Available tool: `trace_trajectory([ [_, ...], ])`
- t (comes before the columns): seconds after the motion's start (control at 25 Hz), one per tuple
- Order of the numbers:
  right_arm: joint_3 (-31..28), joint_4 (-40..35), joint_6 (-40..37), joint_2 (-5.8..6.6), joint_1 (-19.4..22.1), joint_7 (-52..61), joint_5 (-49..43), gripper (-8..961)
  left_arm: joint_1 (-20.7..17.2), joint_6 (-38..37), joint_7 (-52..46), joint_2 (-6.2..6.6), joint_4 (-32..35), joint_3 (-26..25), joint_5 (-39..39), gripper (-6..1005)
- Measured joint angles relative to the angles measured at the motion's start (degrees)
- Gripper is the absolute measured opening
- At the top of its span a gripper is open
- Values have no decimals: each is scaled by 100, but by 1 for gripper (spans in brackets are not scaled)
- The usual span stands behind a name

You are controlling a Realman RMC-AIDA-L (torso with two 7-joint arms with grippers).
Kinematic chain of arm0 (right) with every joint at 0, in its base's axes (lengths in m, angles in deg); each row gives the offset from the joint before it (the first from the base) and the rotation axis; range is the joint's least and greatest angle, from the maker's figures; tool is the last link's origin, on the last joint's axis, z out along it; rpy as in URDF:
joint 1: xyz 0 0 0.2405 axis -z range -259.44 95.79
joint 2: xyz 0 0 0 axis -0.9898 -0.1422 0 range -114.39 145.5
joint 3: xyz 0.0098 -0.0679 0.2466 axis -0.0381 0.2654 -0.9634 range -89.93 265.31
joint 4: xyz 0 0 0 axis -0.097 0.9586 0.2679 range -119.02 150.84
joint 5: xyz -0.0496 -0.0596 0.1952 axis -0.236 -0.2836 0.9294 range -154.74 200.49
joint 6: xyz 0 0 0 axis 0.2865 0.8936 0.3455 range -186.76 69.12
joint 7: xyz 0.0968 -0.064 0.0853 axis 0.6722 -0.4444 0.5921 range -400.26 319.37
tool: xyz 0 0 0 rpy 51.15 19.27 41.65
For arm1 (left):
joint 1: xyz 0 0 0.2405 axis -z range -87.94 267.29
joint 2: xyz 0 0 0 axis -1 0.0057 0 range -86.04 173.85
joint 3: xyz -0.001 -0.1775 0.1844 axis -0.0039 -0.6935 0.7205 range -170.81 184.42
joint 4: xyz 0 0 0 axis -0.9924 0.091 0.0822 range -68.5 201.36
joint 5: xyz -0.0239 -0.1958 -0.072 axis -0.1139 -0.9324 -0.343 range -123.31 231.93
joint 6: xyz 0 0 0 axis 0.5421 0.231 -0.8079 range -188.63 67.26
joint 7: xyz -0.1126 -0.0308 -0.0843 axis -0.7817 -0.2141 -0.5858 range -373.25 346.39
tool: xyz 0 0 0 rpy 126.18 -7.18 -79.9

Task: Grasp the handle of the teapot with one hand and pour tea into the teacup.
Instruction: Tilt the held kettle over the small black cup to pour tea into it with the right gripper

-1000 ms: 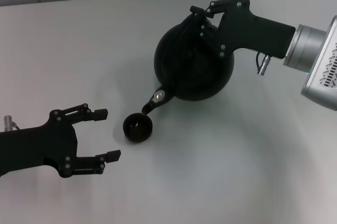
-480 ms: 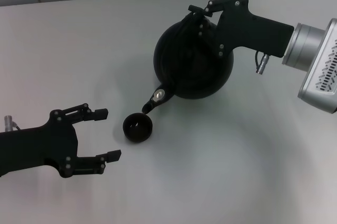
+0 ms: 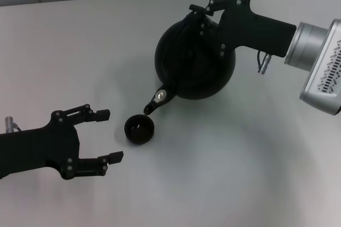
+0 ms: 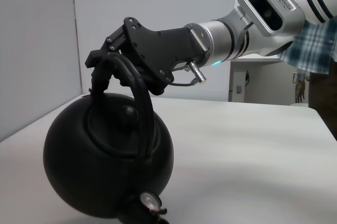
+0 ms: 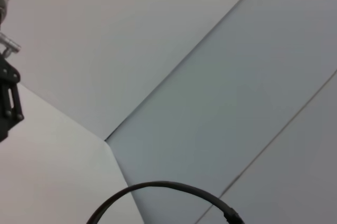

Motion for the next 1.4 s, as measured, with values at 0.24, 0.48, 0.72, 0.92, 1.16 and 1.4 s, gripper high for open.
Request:
trace_trajectory([
  [0.24,0,-12,0,0,-48,-1,-156,92,6,0,2,0,0,0,1,862],
  [0.48,0,-29,-1,0,-69,-106,-161,91,-6,7,79,-4,-1,0,-1,862],
  [0.72,97,-67,0,0,-87,-127,-165,90,-5,10,82,-8,-6,-4,-2,862],
  [0.92,146,-97,-1,-6,-83,-129,-165,88,-4,10,82,-8,-9,-9,-1,862],
  [1.16,149,-132,-1,-9,-79,-132,-165,86,-19,9,83,-8,-9,-9,10,862],
  [1.4,150,-145,-1,-9,-93,-133,-165,86,-33,9,84,-8,-9,-9,13,862],
])
